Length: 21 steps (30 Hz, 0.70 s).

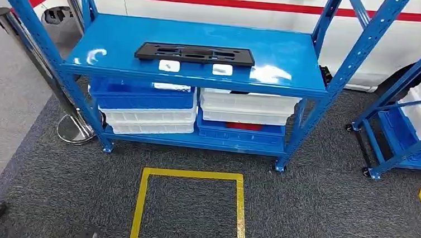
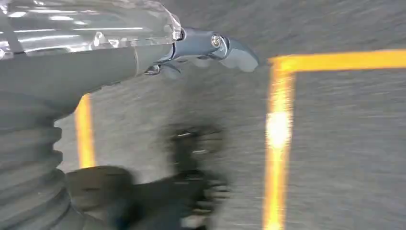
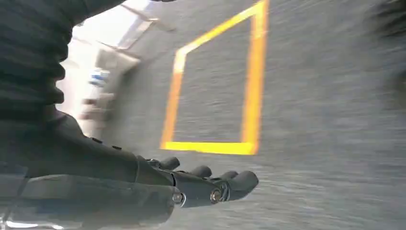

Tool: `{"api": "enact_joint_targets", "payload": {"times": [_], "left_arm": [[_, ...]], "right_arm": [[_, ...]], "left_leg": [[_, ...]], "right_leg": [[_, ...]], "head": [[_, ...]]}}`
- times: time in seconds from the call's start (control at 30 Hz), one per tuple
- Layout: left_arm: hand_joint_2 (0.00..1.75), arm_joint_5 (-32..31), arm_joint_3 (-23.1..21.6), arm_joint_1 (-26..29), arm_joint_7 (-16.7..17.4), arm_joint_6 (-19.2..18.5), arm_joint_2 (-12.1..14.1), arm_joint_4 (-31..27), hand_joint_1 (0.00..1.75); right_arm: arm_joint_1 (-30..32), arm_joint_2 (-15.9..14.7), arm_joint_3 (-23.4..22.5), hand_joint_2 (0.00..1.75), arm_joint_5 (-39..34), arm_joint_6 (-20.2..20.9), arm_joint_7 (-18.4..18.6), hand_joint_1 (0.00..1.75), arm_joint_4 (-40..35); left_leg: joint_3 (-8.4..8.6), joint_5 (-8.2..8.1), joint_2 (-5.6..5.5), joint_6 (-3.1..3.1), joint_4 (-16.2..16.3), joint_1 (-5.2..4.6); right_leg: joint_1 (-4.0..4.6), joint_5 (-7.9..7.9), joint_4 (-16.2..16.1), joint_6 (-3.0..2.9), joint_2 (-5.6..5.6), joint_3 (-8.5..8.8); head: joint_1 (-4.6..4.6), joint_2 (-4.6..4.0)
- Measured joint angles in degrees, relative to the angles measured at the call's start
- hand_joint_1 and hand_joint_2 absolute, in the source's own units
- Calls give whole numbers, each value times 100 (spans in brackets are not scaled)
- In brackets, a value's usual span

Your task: Take the parts from the cabinet and place them on the table.

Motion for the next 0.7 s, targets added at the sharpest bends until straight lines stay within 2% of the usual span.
{"api": "enact_joint_targets", "payload": {"times": [0.03,0.07,0.2,0.33,0.37,0.7], "left_arm": [[175,0,0,131,0,0,2,103,0],[175,2,0,251,2,0,0,208,0],[175,0,-4,522,0,-4,-7,436,0],[175,0,-4,601,0,-2,-7,568,0],[175,0,-2,604,0,-2,-7,585,0],[175,0,-2,611,0,-2,-7,679,0]], "right_arm": [[-133,2,0,175,0,4,-2,0,-120],[-238,2,0,175,0,4,-2,0,-229],[-535,2,0,175,0,7,-13,0,-465],[-591,0,0,175,0,4,-9,0,-601],[-596,-2,0,0,0,4,-9,0,-620],[-604,0,4,0,0,4,-9,0,-723]], "left_leg": [[8,43,16,-2,-31,-4],[25,26,20,-21,-48,-3],[52,73,-36,-60,-79,19],[48,80,-40,-81,-102,21],[47,79,-40,-82,-104,22],[44,77,-38,-83,-102,19]], "right_leg": [[7,-57,33,-42,-2,-6],[12,-63,41,-52,6,-8],[31,-66,43,-69,-61,-3],[57,-72,48,-98,-64,0],[58,-74,48,-99,-65,1],[53,-73,43,-99,-65,8]], "head": [[-7,0],[-4,0],[-4,0],[-4,0],[-4,0],[-4,0]]}}
